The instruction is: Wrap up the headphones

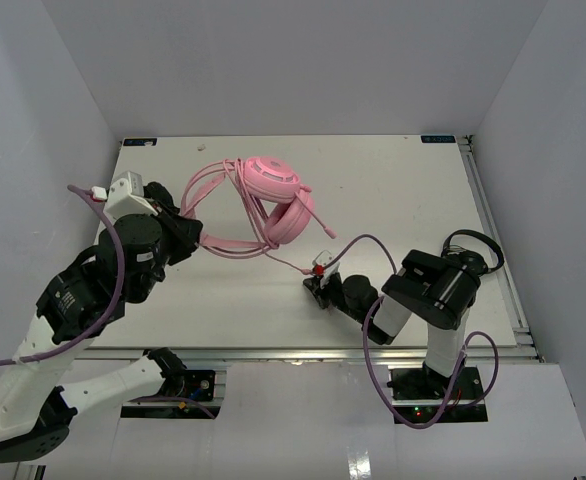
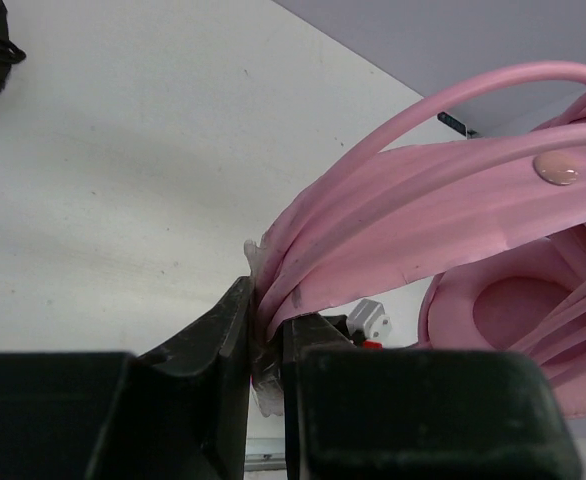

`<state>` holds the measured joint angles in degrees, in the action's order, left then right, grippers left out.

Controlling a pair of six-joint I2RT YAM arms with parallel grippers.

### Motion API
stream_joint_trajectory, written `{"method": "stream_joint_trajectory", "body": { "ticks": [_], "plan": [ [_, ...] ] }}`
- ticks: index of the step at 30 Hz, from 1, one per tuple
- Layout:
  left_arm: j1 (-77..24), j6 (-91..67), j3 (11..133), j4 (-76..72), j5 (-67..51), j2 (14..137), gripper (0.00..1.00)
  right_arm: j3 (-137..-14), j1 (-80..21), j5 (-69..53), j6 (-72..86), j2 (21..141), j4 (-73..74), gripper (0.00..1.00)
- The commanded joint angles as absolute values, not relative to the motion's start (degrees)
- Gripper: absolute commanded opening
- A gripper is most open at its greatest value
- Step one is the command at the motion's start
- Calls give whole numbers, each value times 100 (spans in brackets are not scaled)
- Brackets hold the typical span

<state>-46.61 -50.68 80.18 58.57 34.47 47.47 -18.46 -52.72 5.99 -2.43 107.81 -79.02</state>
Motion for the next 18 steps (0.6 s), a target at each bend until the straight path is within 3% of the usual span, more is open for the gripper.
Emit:
{"method": "stream_joint_trajectory", "body": {
  "ticks": [1, 8, 13, 18],
  "plan": [
    [-4656, -5184, 8654, 5129, 4099, 4548, 0, -1586, -5139, 1007, -44, 10778, -10796, 8],
    [-4658, -4921, 8648, 4819, 4036, 4492, 0, -1723, -5037, 927, 169, 10971, -10811, 8],
    [-4657, -4105, 8531, 4499, 2258, 4518, 0, -1736, -4904, 851, 231, 10770, -10797, 8],
    [-4650, -3162, 8710, 5002, 947, 4702, 0, -1424, -4332, 473, 608, 9724, -10364, 8]
  ]
}}
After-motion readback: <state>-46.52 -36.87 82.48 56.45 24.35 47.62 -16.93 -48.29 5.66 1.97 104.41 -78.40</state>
